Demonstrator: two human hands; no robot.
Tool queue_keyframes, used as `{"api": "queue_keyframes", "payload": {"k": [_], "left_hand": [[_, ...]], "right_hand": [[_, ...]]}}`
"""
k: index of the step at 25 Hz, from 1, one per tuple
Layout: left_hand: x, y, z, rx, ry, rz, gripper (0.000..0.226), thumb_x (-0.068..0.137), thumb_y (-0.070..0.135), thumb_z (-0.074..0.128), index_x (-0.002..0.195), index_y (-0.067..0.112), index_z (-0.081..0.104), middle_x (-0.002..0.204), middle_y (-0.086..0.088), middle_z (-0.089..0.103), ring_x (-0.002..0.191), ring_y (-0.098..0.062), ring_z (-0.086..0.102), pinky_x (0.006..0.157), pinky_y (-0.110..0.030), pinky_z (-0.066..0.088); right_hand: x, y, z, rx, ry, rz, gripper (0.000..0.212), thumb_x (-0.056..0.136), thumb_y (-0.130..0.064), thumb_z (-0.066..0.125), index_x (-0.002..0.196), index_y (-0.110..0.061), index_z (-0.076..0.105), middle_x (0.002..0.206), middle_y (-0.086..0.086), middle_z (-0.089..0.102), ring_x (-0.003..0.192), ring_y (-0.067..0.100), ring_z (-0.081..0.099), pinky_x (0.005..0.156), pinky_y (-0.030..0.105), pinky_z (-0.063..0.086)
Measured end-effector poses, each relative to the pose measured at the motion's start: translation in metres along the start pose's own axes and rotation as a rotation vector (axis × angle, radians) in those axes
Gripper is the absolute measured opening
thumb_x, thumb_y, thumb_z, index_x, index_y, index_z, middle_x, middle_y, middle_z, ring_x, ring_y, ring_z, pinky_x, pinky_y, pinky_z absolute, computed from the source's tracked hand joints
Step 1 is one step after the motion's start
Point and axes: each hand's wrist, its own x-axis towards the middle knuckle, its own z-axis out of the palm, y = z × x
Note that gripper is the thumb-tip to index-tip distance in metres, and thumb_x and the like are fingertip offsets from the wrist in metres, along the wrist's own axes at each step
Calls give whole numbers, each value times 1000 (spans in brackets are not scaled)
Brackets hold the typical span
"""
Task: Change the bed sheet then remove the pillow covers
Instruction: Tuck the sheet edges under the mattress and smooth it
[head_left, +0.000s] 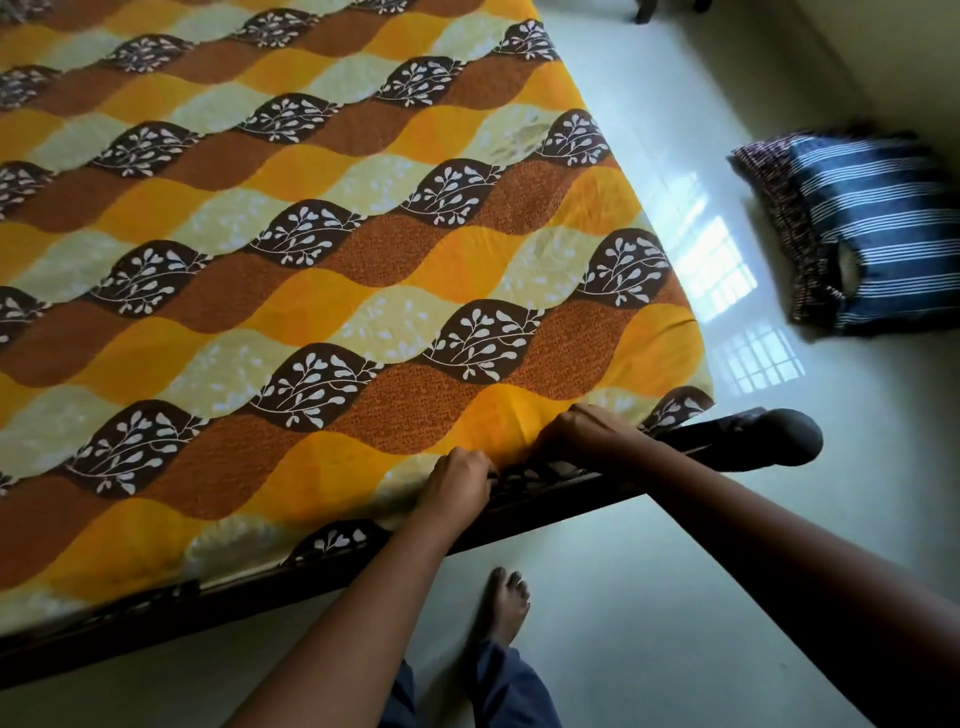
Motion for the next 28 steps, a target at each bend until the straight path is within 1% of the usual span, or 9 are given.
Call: {"api": "queue_keyframes", "payload": {"k": [4,8,10,13,16,18,21,25,28], "left_hand": [[-8,18,-2,34,102,27,37,94,39,49,92,8,68,89,-13,66,83,-30,62,65,-34,45],[5,55,2,-148,328,267,25,83,27,67,102,10,68,97,-9,69,88,-28,64,71,-34,53],[24,85,3,-107,377,387,17,71,10,75,85,6,66,82,-11,67,75,-31,64,57,-31,51],[43,121,0,109,441,528,10,63,2,64,63,12,60,60,-4,58,52,-23,58,38,-22,39],[58,124,2,198,510,602,18,70,15,49,55,15,58,52,-2,53,43,-19,53,33,-21,32],[60,120,2,142,466,637,16,67,10,63,53,12,56,51,-5,52,43,-23,53,34,-22,30],[53,120,8,0,353,632,20,62,2,66,50,8,51,51,-8,50,46,-26,54,41,-21,23],[51,125,13,-106,197,489,20,81,2,47,78,0,66,78,-20,64,75,-36,61,59,-36,43],[48,113,12,-215,139,490,19,85,7,52,96,1,66,94,-18,65,90,-34,61,75,-39,50]], "right_hand": [[-32,7,-3,203,-18,-12,31,90,-14,59,121,-16,63,119,5,65,107,18,62,91,27,47],[-75,50,-21,-19,334,51,26,81,-11,67,107,-13,68,106,6,66,100,26,60,78,37,49],[-76,60,-25,-183,361,86,23,77,-9,69,100,-11,67,97,8,63,90,28,60,68,39,51],[-60,56,-18,-417,361,67,14,61,-17,70,73,-14,63,68,3,57,57,21,57,45,23,42],[-56,58,-21,-433,418,40,16,54,-19,73,59,-15,58,56,1,53,47,19,53,38,18,35],[-59,57,-25,-327,362,73,15,64,-13,75,68,-9,61,66,7,59,61,24,61,46,23,40],[-65,53,-24,-289,218,258,15,88,-16,52,95,-6,61,98,12,62,97,28,60,65,31,37],[-67,48,-16,-220,131,331,18,89,-15,50,99,-6,62,104,13,64,102,29,59,67,31,34],[-61,49,-15,-48,102,448,23,86,-14,52,103,-12,67,105,10,67,101,28,61,71,30,39]]}}
